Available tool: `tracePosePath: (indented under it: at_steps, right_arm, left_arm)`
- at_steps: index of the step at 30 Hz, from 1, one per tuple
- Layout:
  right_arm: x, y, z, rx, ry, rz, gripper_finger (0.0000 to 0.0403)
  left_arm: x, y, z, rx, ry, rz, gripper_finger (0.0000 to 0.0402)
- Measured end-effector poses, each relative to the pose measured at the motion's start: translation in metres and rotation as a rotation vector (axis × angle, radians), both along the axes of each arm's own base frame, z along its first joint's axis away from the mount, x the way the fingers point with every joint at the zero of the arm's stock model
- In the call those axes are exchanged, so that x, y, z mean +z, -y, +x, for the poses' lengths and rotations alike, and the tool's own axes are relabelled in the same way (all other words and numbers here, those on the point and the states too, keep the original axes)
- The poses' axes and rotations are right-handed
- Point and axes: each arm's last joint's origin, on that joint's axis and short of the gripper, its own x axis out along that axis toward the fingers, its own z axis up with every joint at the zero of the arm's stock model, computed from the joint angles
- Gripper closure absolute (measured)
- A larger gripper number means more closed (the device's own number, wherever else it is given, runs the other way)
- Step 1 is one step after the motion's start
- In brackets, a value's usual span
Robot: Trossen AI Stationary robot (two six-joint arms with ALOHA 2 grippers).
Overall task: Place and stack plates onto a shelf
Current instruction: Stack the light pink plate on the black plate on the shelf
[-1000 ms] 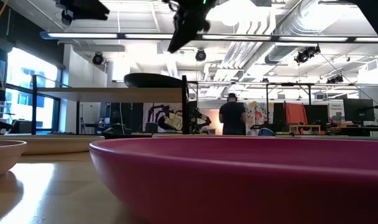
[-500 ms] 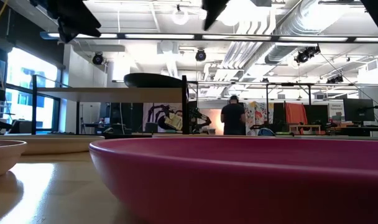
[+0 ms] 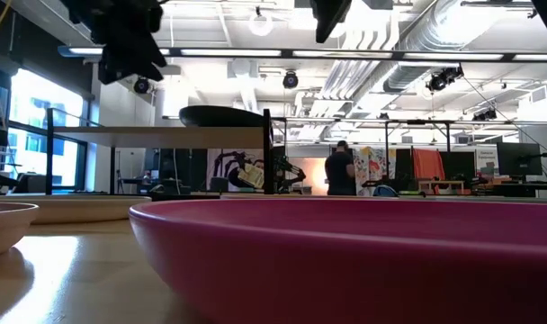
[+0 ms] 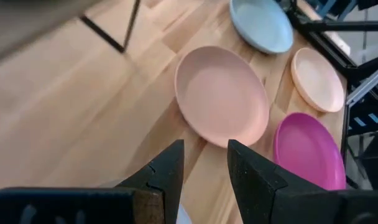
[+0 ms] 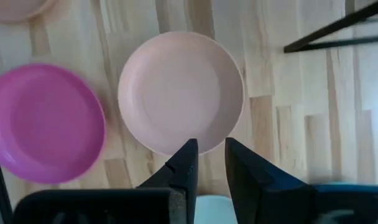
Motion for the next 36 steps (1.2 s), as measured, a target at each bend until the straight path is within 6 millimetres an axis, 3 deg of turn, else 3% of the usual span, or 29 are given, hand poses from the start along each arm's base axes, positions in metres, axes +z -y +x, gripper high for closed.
tracePosePath:
  at_steps: [19, 26, 36]
  right_arm:
    - [0.002, -0.052, -0.007, 0.053, 0.008, 0.003, 0.0343]
    - [0.023, -0.048, -0.023, 0.112, 0.074, -0.082, 0.0343]
    - [0.064, -0.039, -0.063, 0.123, 0.209, -0.132, 0.0343]
  left_arm:
    - [-0.044, 0.020, 0.062, 0.054, -0.089, -0.163, 0.0289]
    - [-0.064, 0.022, 0.083, 0.119, -0.096, -0.219, 0.0289]
    - [-0.088, 0.022, 0.105, 0.212, -0.093, -0.291, 0.0289]
